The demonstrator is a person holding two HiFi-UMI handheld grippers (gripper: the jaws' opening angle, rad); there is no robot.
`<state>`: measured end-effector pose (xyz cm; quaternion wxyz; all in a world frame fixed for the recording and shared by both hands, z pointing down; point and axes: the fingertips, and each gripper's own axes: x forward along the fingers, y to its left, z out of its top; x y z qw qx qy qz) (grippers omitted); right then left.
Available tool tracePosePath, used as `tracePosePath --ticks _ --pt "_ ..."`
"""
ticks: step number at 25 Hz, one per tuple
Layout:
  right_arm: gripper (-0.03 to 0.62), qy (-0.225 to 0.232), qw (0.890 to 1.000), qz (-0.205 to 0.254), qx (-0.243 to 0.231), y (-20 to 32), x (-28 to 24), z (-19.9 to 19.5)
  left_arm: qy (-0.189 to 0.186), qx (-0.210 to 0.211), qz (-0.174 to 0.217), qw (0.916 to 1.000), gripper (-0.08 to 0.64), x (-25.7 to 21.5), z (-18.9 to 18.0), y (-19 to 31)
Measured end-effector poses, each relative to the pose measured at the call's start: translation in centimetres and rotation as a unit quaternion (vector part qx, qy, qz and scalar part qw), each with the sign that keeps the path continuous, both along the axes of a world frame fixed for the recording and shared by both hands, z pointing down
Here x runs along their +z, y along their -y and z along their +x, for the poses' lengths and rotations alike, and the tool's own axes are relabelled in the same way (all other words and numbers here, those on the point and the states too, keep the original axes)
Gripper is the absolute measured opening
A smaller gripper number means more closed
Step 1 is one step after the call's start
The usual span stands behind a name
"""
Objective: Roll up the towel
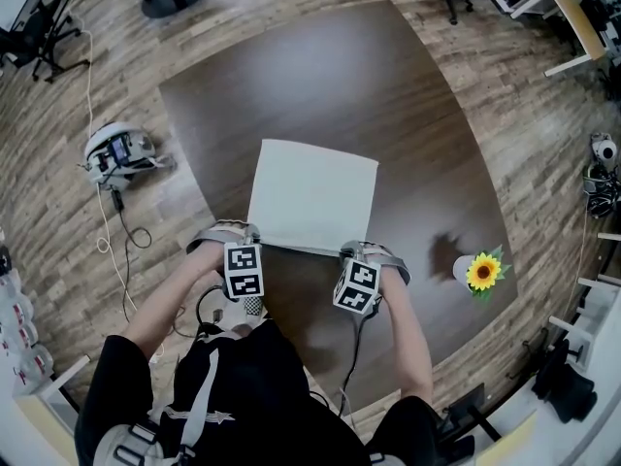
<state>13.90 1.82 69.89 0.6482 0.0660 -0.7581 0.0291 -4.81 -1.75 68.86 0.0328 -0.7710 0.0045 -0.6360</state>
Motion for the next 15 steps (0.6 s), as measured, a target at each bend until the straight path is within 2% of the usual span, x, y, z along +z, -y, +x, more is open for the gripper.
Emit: tracePosePath --ticks 5,11,15 --pt "0.022 0.002 1.000 0.014 0.013 0.9 0.1 -0.1 -0.002 -0.015 0.009 0.9999 0.053 0.5 -0.1 0.9" --pt "0.189 0.008 0.996 0.072 0.048 3.3 -0.3 0.8 -0.010 -0.049 0.031 0.9983 0.171 0.5 -0.2 2.3" --pt "0.227 0.003 0.994 0.087 0.061 4.0 -0.6 1.4 -0.009 -0.064 0.039 0.9971 0.201 0.3 -0.9 3.3"
